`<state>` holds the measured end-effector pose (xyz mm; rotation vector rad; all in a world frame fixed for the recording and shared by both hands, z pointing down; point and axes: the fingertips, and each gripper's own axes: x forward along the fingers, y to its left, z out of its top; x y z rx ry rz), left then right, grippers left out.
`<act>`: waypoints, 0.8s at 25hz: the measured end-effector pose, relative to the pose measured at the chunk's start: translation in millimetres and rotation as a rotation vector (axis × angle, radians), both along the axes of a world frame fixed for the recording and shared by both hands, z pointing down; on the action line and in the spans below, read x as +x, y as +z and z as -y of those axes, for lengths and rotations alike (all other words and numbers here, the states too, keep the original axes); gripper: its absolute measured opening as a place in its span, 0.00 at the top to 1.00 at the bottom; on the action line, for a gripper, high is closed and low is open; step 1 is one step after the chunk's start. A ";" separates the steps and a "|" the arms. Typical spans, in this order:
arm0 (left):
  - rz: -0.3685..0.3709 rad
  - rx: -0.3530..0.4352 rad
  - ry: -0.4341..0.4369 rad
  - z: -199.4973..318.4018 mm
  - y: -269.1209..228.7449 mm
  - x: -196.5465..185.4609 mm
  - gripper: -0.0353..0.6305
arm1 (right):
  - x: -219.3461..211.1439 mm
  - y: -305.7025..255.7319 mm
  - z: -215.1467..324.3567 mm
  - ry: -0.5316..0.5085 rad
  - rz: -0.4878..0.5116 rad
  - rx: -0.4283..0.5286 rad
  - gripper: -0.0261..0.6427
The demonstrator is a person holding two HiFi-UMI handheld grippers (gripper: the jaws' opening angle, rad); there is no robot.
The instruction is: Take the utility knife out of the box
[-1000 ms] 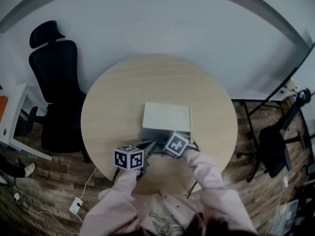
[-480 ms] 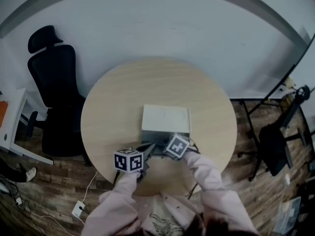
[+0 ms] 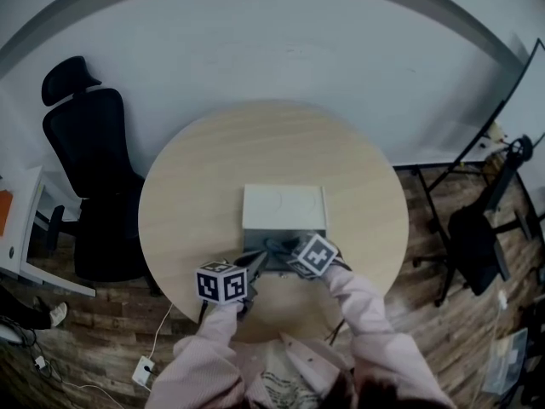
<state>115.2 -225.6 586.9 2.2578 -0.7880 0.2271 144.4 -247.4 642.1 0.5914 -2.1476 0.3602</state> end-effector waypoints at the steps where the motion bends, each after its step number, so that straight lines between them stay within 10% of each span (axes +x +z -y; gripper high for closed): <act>1: 0.002 0.003 0.001 -0.1 -0.2 -0.3 0.94 | 2.4 0.6 1.0 0.012 0.009 0.005 0.75; 20: 0.027 0.116 -0.002 -1.0 -17.4 -10.1 0.94 | 6.0 -49.4 3.2 0.226 0.398 0.068 0.75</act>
